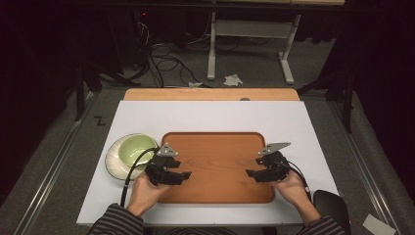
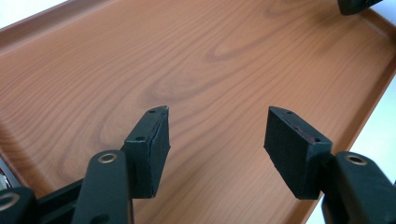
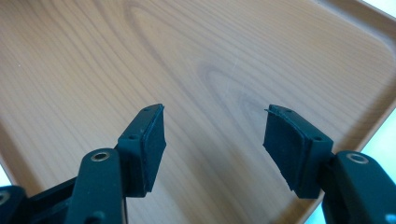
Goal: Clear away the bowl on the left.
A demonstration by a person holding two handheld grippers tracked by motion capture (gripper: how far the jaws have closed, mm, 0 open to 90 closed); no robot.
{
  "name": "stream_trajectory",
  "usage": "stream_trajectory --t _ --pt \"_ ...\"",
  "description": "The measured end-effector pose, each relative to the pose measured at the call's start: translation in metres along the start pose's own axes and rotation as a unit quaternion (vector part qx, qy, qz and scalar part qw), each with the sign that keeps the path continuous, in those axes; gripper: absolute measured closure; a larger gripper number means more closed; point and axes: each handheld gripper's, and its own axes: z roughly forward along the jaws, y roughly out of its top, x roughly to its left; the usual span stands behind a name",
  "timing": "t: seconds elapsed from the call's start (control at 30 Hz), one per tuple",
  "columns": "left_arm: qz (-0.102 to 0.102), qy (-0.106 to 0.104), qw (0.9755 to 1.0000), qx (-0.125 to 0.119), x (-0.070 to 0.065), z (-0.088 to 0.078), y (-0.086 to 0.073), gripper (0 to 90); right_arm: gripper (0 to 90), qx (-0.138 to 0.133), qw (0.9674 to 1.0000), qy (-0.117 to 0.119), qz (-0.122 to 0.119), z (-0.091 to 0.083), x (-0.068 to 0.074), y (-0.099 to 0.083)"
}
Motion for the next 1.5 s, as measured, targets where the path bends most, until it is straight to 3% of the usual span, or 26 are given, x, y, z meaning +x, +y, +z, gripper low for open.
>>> stream_trajectory --t 0.1,0.23,0.73,0.93,1.5 --pt "-0.003 0.000 1.0000 0.001 -0.001 -0.001 0.000 39.7 40.1 0.001 1.0000 0.005 -0.002 0.001 0.002 -0.001" --pt "-0.021 -0.024 0.9995 0.002 -0.001 -0.003 -0.002 39.1 40.1 0.007 0.9998 0.009 -0.016 0.003 0.005 0.000" --pt "-0.011 -0.010 0.9999 0.008 -0.002 -0.004 -0.004 39.6 38.6 0.007 0.9998 0.006 -0.020 0.004 0.007 0.000" --pt "-0.017 -0.011 0.9998 0.007 0.000 -0.007 -0.003 40.1 38.1 0.009 0.9998 0.007 -0.017 0.005 0.005 0.000" --pt "-0.018 0.011 0.9997 -0.013 0.003 -0.018 -0.004 41.2 37.7 0.016 0.9997 0.005 -0.015 0.006 0.005 -0.001"
